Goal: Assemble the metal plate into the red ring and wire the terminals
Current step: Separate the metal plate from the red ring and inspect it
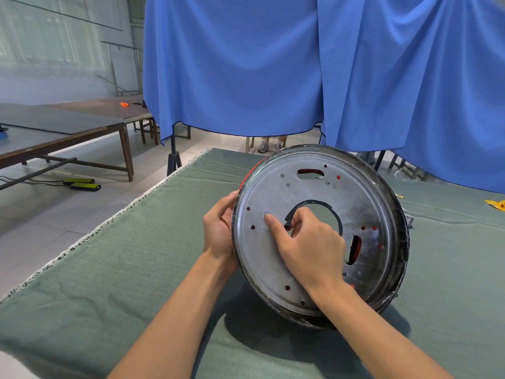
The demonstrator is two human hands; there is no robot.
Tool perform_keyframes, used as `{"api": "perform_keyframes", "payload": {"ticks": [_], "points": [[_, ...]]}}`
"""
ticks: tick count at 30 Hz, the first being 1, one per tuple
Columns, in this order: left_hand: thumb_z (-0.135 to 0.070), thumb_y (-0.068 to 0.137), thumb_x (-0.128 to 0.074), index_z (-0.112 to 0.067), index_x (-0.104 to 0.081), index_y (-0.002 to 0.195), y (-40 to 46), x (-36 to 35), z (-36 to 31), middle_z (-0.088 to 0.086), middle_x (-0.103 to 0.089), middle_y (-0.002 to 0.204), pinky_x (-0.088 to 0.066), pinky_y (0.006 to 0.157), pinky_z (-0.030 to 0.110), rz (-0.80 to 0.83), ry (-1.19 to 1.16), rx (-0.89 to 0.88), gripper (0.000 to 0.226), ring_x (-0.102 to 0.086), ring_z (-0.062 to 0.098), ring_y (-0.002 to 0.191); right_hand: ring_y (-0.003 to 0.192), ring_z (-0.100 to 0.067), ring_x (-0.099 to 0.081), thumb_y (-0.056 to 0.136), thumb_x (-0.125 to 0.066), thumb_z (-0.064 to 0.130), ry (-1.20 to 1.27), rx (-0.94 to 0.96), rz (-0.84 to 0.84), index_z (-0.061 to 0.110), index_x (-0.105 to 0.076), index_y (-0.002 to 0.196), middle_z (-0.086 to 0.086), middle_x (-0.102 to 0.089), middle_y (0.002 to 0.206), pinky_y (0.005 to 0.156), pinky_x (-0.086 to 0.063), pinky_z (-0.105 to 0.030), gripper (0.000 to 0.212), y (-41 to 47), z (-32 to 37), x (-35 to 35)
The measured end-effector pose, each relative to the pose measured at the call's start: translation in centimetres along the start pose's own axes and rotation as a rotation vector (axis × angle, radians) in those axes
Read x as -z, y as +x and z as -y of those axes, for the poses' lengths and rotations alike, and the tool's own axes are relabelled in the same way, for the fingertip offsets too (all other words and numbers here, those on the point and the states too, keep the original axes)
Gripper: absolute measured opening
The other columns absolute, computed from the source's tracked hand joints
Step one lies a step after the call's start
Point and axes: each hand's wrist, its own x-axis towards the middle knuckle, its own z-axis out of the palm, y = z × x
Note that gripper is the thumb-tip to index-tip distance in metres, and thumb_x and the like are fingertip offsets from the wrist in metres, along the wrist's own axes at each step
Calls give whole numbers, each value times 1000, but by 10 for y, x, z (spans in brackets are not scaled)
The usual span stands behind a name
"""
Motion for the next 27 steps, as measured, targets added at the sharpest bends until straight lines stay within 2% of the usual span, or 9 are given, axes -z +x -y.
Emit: {"api": "perform_keyframes", "payload": {"ticks": [3,5,10,14,17,20,27], "points": [[-45,85,-48,3,-54,125,-4,-5,-5,27,-59,119,-50,90,42,-10,49,36,62,-60,35,103,46,-10,-47,79,-33,74,1,1,3,23,-45,66,13,-44,49,45,-39,-23,54,1,0,0],[-51,84,-45,6,-45,133,-7,-6,-6,30,-52,129,-48,95,45,16,94,40,75,-55,38,112,46,-9,-46,79,-33,74,1,5,7,23,-44,66,14,-42,48,45,-35,-21,54,1,0,0],[-53,84,-42,-8,-64,117,-8,-2,-6,18,-68,112,-57,78,35,102,144,43,60,-67,29,101,47,-10,-47,79,-32,74,1,8,12,23,-44,66,12,-45,48,45,-35,-21,54,1,-1,1],[-56,83,-43,-8,-63,120,-8,-1,-6,19,-66,116,-57,79,36,103,128,53,65,-66,30,103,46,-11,-48,79,-30,75,-22,14,26,24,-42,67,12,-44,48,44,-36,-24,54,0,-1,0],[-59,82,-42,-14,-74,105,-7,1,-7,17,-69,112,-57,76,34,109,124,88,60,-67,28,102,48,-13,-51,81,-31,75,-35,12,62,24,-44,71,11,-45,49,47,-47,-32,54,-2,1,-3],[-59,83,-42,-17,-76,101,-7,2,-8,14,-70,110,-57,75,33,106,100,86,57,-68,26,100,48,-13,-52,81,-30,76,-43,7,80,23,-45,73,12,-44,50,49,-49,-33,55,-1,3,-4],[-55,84,-43,-13,-74,105,-8,-3,-6,17,-67,115,-57,75,35,104,42,95,57,-67,29,102,46,-13,-51,82,-31,75,-52,5,78,24,-42,72,11,-43,48,45,-38,-26,53,-4,3,-1]]}}
